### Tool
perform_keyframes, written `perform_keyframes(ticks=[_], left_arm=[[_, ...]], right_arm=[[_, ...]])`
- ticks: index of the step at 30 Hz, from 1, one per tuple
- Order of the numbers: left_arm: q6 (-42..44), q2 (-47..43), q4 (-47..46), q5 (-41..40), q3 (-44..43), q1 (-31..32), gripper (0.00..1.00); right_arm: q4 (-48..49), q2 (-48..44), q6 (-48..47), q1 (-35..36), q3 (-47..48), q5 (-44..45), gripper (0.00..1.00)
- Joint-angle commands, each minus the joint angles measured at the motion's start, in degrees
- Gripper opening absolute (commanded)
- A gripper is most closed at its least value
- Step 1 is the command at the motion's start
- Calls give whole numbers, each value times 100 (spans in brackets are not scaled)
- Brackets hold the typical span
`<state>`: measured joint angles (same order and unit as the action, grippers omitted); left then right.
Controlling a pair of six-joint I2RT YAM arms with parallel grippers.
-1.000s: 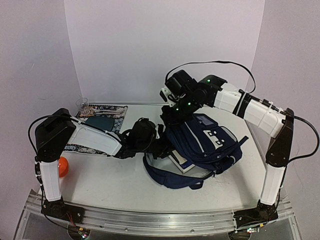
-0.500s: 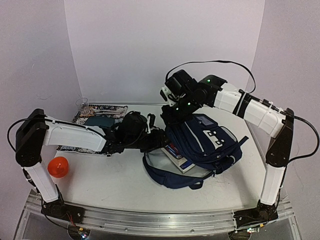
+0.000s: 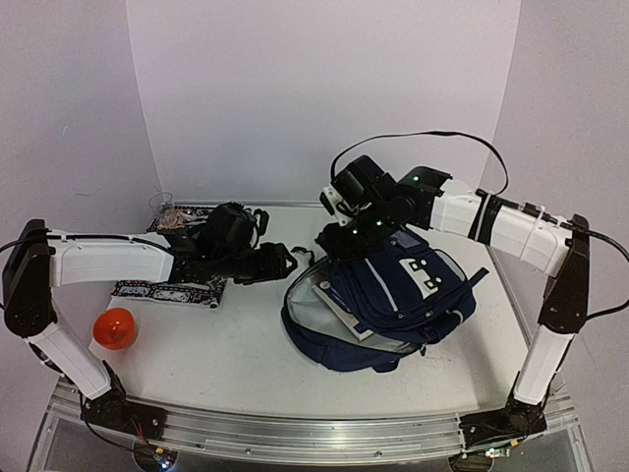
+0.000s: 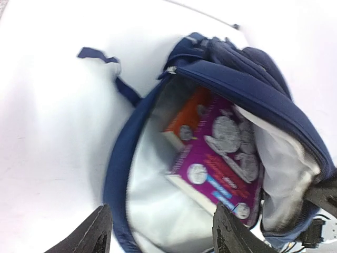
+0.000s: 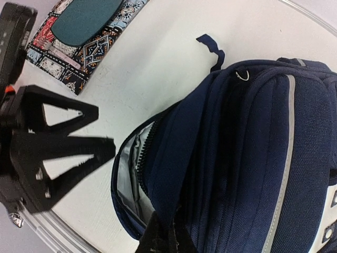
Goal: Pack the student bag
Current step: Place the student bag at the center of the board, then move the student bag to the center of the board.
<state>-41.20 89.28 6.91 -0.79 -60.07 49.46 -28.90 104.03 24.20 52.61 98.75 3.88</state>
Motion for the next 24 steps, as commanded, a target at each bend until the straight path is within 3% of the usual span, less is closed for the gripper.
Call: perform_keyframes(ticks=[1,6,13,17,21,24], left_arm=[[120,183,272,615,134,-33,67],[-137,448,194,983,289,0,67],[-464,862,104,1133,355,44,62],[-483,1076,15,1194,356,46,42],[-261,1176,16,1134,210,-6,7],[-24,1210,78,1082,26,-211,0]], right_arm=[[85,-253,120,21,-342,109,7],[403,109,251,21,-424,-153,11],[525,186,306,15,-340,-105,33],[533,-454,538,-42,-1073,242,50],[557,-1223,875,-172,-2035,496,60],[609,-1798,1170,-269,-2732,562,64]])
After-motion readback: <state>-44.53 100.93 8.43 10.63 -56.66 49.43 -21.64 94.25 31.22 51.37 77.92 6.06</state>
